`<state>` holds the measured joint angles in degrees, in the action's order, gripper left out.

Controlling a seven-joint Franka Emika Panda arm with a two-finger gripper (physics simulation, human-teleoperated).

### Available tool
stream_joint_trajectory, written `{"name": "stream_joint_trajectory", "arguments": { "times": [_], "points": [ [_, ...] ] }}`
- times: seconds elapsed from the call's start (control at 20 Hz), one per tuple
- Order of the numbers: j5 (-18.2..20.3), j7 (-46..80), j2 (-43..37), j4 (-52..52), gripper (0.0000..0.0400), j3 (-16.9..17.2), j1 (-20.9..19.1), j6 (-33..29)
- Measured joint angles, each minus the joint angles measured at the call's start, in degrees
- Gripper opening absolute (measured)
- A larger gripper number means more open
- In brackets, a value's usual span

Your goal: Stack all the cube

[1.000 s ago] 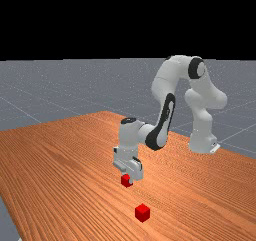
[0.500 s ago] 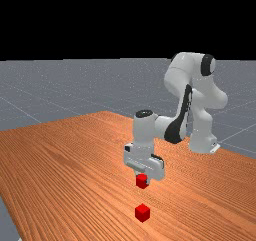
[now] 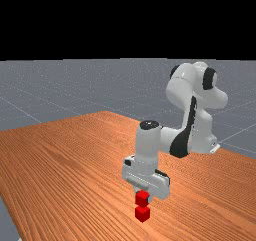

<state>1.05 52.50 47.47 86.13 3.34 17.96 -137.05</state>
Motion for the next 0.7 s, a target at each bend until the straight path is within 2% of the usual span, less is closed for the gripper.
{"name": "stream_joint_trajectory", "arguments": {
  "times": [0.4, 0.65, 0.7],
  "points": [
    [-3.1, 2.3, 1.2, -1.4, 0.0194, 2.5, 2.9, -1.1],
    [-4.0, 3.5, 1.3, -1.6, 0.0194, 2.7, 4.6, -1.5],
    [-4.4, 3.8, 1.3, -1.5, 0.0275, 2.9, 5.2, -1.7]
  ]
}}
